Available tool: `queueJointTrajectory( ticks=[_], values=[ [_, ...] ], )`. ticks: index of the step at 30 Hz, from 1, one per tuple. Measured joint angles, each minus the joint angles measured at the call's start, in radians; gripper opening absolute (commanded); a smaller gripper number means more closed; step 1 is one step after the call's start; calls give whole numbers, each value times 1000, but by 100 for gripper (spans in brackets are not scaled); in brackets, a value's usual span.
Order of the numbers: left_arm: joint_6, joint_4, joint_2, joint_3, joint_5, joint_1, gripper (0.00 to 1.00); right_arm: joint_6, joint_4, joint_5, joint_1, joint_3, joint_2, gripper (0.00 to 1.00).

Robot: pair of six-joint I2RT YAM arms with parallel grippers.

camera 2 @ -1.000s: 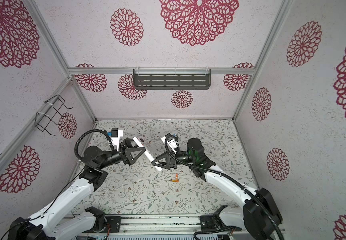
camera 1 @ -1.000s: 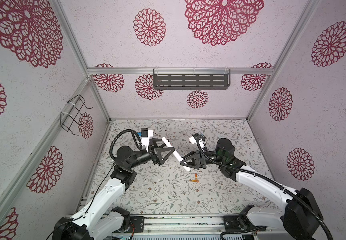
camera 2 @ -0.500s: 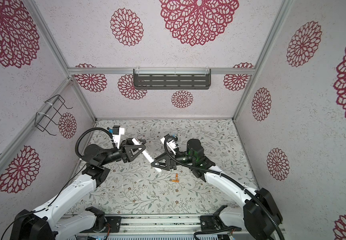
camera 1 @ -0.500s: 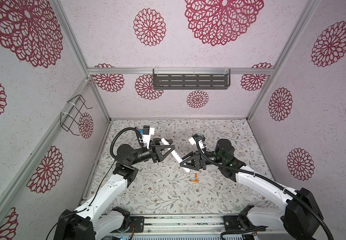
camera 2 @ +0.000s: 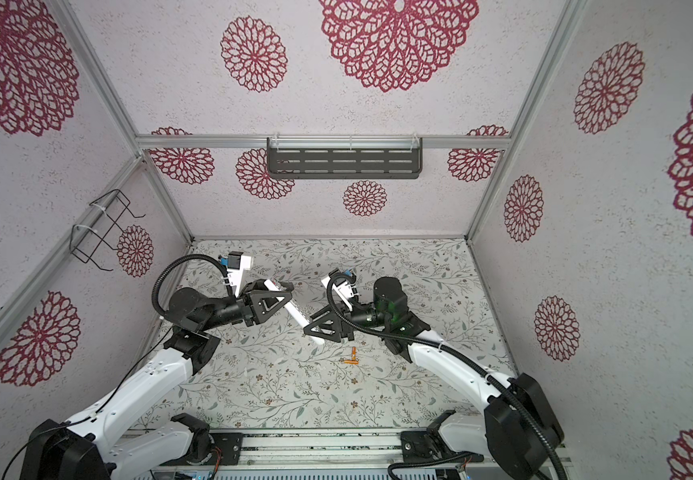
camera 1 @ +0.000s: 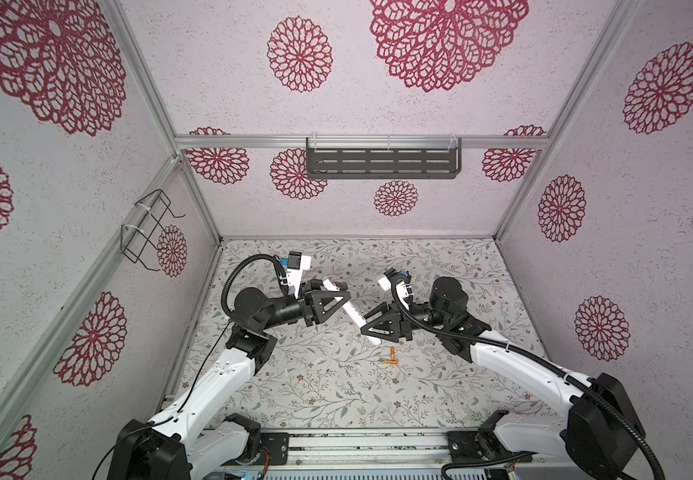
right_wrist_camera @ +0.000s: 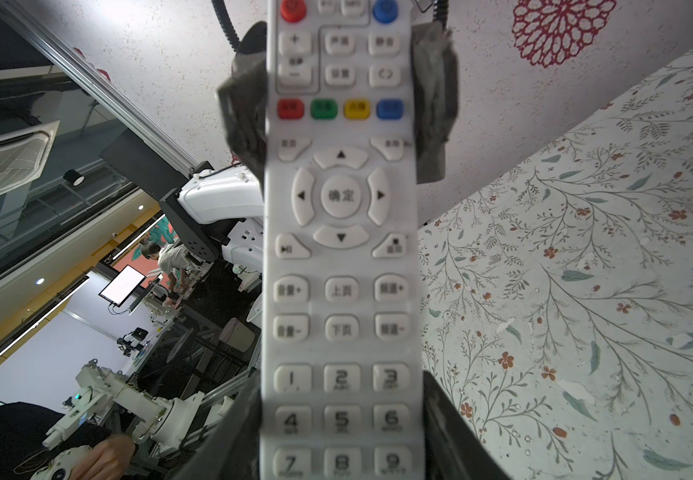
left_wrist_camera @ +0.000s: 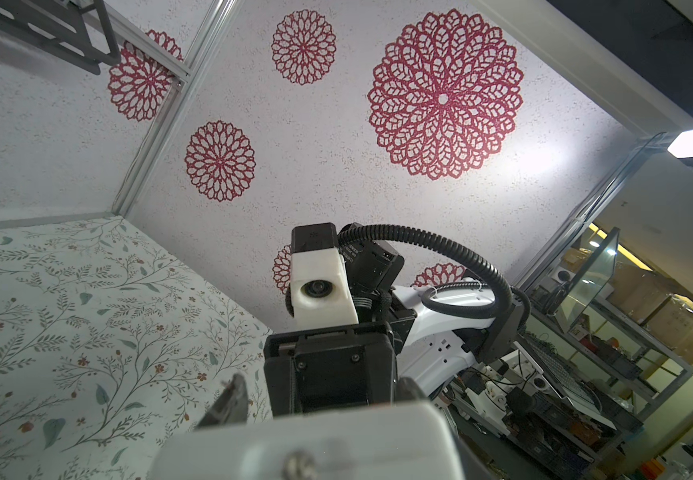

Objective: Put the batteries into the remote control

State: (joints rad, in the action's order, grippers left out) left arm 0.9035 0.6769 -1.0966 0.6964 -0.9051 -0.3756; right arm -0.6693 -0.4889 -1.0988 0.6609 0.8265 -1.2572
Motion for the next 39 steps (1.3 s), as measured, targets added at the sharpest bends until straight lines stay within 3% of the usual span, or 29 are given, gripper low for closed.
queueJointTrajectory(
  ticks=[3,6,14,20,24,28,34,39],
  values=[
    [-64,-103,0,26,28,0,27,92,138,56,0,33,1,78],
    [-131,-233,5,60,69,1,26,204,306,136,4,82,9,98],
    [-259,-583,18,168,235,10,21,470,627,481,61,173,94,99],
    [-291,-822,19,236,355,12,17,574,724,784,139,178,101,99],
    [-290,-951,19,256,401,12,14,605,752,889,181,197,50,99],
    [-282,-1065,22,262,454,11,13,621,752,905,204,225,-10,99],
    [-248,-1162,58,258,507,9,13,616,719,815,219,279,-115,99],
    [-226,-1188,82,253,534,5,13,614,678,746,264,317,-203,93]
  ],
)
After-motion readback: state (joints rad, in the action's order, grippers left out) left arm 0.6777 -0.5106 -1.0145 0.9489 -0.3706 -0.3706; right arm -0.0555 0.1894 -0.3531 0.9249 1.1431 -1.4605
